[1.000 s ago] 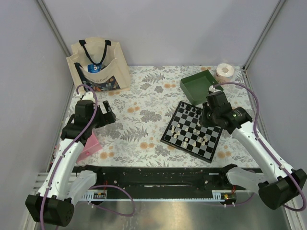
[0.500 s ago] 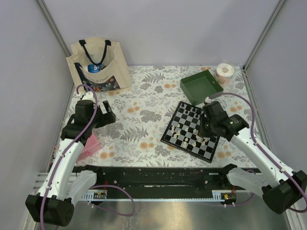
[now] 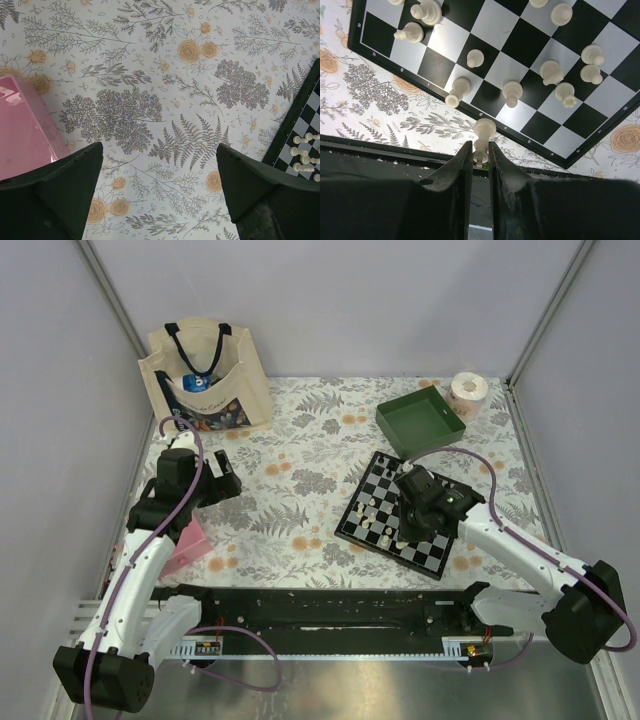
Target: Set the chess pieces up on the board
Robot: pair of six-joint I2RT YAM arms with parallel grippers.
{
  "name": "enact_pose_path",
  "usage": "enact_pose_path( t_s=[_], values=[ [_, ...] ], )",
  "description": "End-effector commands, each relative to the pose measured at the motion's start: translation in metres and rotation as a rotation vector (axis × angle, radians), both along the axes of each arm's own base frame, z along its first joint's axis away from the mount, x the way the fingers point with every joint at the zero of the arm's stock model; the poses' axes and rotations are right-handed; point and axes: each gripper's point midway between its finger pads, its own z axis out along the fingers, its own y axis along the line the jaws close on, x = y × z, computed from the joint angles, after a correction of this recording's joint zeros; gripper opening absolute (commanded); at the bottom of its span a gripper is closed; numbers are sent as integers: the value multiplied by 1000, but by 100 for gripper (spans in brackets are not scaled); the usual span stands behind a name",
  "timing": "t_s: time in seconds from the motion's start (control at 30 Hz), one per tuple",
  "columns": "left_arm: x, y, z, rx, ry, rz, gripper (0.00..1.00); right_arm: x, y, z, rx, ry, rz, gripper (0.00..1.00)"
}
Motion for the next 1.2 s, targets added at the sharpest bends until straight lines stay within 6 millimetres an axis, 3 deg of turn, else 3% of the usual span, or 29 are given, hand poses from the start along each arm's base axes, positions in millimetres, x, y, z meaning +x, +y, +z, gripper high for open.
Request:
enact_pose_path(
  t_s=[0.0,0.23,0.57,0.87,1.17],
  values=[
    [7,-5,6,-11,-37,-22,99,10,8,-11,3,-26,-13,13],
    [8,-4,7,-10,-37,-21,99,14,16,-28,0,-9,-2,13],
    [7,-4,8,-12,-43,-21,99,21,8,-45,-76,-19,-7,13],
    [7,-4,7,-10,-37,-23,99,19,6,-49,-84,-11,-15,13],
    [7,-4,7,-10,-39,-21,99,15,4,-36,-71,-24,0,13]
  ],
)
